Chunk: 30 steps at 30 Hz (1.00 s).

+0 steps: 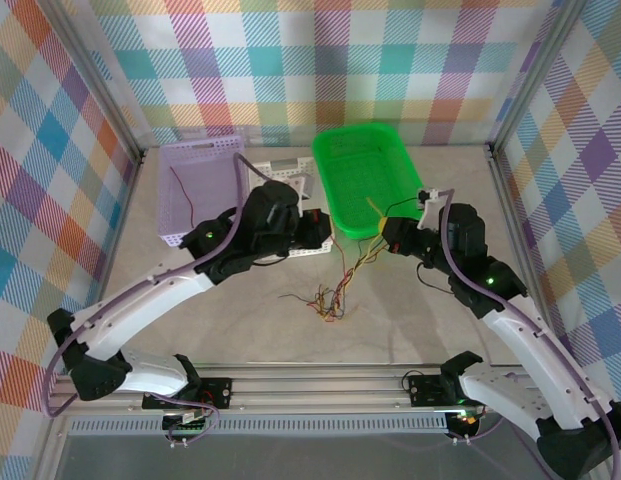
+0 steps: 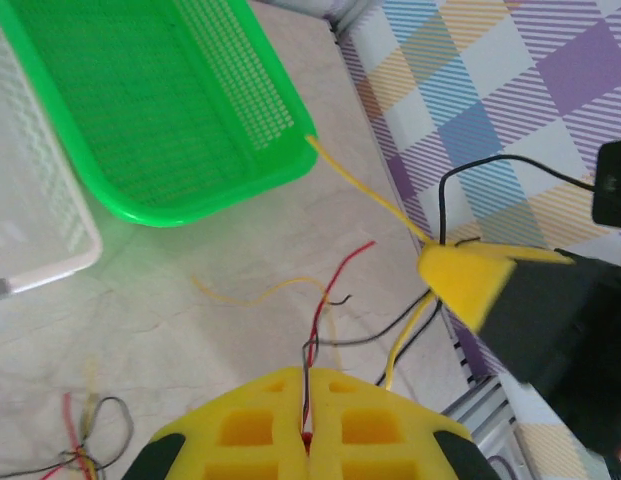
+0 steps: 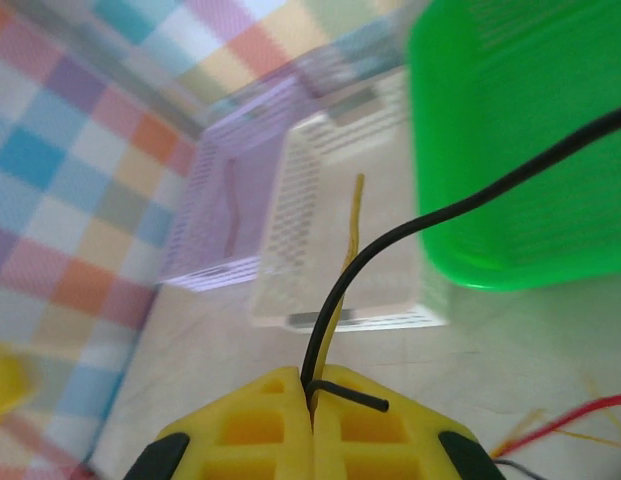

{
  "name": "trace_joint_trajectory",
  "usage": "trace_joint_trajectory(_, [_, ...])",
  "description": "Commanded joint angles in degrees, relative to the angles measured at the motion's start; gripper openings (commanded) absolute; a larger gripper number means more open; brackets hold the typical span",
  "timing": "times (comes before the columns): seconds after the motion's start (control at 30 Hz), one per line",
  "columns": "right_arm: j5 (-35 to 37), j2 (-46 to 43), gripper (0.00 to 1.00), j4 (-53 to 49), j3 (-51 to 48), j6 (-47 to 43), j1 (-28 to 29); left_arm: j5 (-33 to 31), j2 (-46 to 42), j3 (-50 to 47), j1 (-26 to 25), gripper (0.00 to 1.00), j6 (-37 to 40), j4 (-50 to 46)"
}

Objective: Untangle the cables

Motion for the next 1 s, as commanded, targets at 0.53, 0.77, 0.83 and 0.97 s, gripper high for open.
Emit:
trace_joint_trajectory(0.53, [3.46,-0.91,0.0,-9.8,-8.59,5.16,-23.2,-10.06,-14.05,23.46,20.3,0.0,17.52,-28.4])
trace_joint_trajectory(0.77, [3.02,-1.12,0.0,-10.96,-11.32,6.6,-29.67,-20.35,-15.42,32.04,20.46,0.0,22.93,-31.6])
trace_joint_trajectory(0.83, [2.25,-0.92,0.0,-11.14,-12.33,7.04,-32.02,-22.84,-15.52,34.5,20.46,0.0,24.32,-32.25])
trace_joint_trajectory(0.97, [-0.17,-0.85,0.0,-10.28,-14.48,7.88,-36.05,-27.78,-16.56,37.24,20.16,0.0,26.64,-32.21])
